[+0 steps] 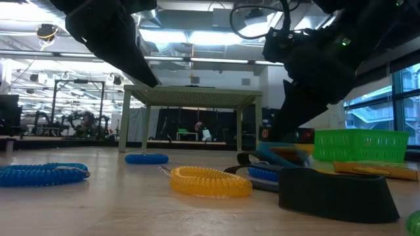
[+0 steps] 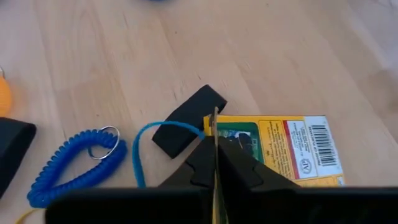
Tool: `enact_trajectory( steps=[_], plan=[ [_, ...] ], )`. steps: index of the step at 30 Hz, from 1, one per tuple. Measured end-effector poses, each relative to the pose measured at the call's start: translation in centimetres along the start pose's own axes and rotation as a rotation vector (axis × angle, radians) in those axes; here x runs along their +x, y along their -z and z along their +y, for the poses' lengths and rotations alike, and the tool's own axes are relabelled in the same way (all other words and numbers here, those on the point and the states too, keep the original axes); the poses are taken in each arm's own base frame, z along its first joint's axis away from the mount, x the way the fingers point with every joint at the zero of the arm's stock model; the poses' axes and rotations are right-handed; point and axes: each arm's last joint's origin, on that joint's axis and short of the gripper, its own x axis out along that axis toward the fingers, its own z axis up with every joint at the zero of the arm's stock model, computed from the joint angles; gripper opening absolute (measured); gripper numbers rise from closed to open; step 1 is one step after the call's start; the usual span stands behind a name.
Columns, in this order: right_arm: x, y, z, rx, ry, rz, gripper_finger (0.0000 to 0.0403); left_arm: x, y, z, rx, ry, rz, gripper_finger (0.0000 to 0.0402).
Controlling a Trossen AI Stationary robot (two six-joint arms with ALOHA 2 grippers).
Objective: Pick & Place Office Desk Supplies
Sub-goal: Put the crayon box into the green bin
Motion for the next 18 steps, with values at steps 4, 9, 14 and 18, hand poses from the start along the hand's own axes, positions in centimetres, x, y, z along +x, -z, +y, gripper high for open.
enact_trajectory(
  steps=[4,9,14,18],
  plan=[
    [0.02,-0.02,-0.03,0.004,0.001,0.000,0.0044,0.00,0.00,0.00,0.000,0.000,0.000,0.0148],
    [0.03,-0.04,-0.05,0.004,0.002,0.000,0.0064,0.01,0.00,0.01,0.000,0.000,0.000,0.0148],
    [0.03,0.03,0.03,0.009,-0.028,0.024,0.0076,0.01,0.00,0.00,0.000,0.000,0.000,0.0148],
    [-0.05,0.36,0.30,0.022,-0.106,0.098,0.0093,0.01,0.01,0.00,0.000,0.000,0.001,0.0148]
  ],
)
